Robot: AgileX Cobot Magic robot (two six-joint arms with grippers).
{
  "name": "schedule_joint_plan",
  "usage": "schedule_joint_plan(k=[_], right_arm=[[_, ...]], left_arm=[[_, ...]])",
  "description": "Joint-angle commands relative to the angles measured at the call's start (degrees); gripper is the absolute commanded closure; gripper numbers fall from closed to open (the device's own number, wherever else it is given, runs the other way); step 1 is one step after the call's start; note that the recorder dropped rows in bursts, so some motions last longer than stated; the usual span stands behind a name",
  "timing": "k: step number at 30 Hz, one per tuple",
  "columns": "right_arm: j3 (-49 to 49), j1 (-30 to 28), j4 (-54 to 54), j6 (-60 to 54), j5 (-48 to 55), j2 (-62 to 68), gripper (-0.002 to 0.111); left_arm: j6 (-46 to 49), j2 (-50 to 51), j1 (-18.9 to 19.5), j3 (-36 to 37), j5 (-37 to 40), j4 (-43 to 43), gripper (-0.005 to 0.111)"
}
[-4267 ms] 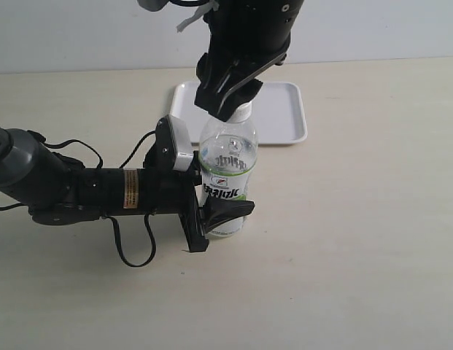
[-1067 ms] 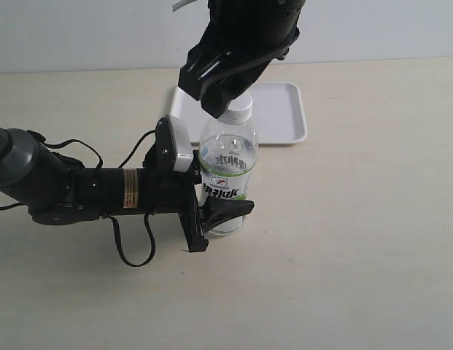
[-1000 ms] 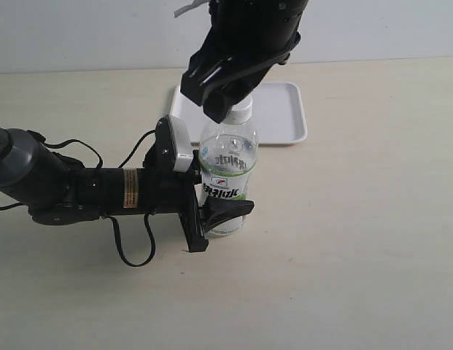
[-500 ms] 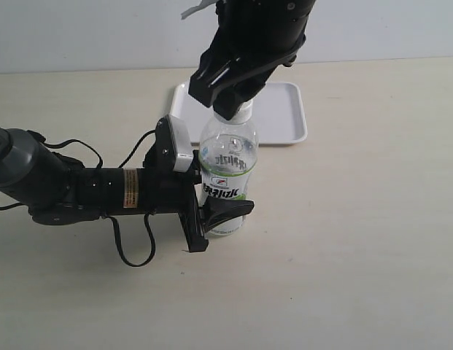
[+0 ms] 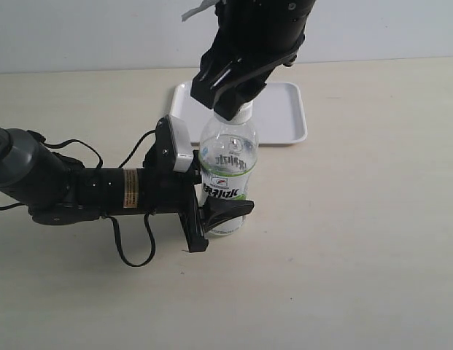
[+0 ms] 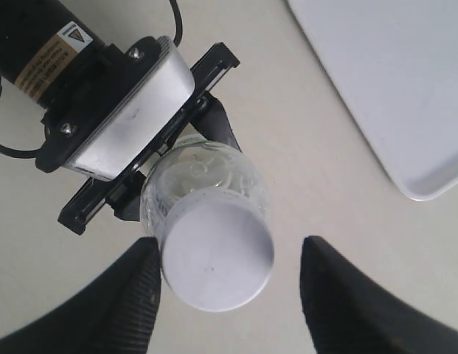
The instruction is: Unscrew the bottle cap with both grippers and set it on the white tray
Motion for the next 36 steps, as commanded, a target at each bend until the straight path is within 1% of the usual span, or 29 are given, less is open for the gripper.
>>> schedule_joint_plan(k=[1, 10, 18, 20, 22, 24, 26, 27, 29, 33, 36], right_arm=[[0.1, -0.3, -0.1, -0.6, -0.4, -0.2, 0.054], [0.1, -0.3, -0.1, -1.1, -0.4, 2.0, 0.054], [0.1, -0.3, -0.6, -1.2, -0.4, 0.7, 0.054], [0.1, -0.3, -0.6, -1.2, -0.4, 0.7, 0.056], [0.1, -0.3, -0.6, -1.5, -0.4, 0.7, 0.062], [0.1, -0.3, -0.2, -2.5, -0.4, 0.7, 0.073], [0.1, -0.3, 0.5, -3.2, -0.4, 0.7, 0.087], [0.1, -0.3, 0.9, -4.0, -0.4, 0.7, 0.097], [0.1, -0.3, 0.9, -5.8, -0.4, 0.7, 0.108], [0.1, -0.3, 0.9, -9.8, -0.4, 0.7, 0.108], [0.1, -0.3, 1.6, -18.0, -0.4, 0.7, 0.108]], left_arm=[[0.4, -0.3, -0.3, 0.2, 0.9, 0.8, 0.107], [0.4, -0.3, -0.3, 0.2, 0.9, 0.8, 0.107], [0.4, -0.3, -0.3, 0.2, 0.9, 0.8, 0.107], [0.4, -0.3, -0.3, 0.2, 0.9, 0.8, 0.107], [0.4, -0.3, -0.3, 0.2, 0.9, 0.8, 0.107], [0.4, -0.3, -0.3, 0.2, 0.9, 0.8, 0.107], [0.4, -0.3, -0.3, 0.2, 0.9, 0.8, 0.107], [0.4, -0.3, -0.3, 0.2, 0.9, 0.8, 0.107], [0.4, -0.3, -0.3, 0.2, 0.9, 0.8, 0.107], [0.4, -0.3, -0.3, 0.2, 0.9, 0.8, 0.107], [0.4, -0.3, -0.3, 0.2, 0.9, 0.8, 0.107]])
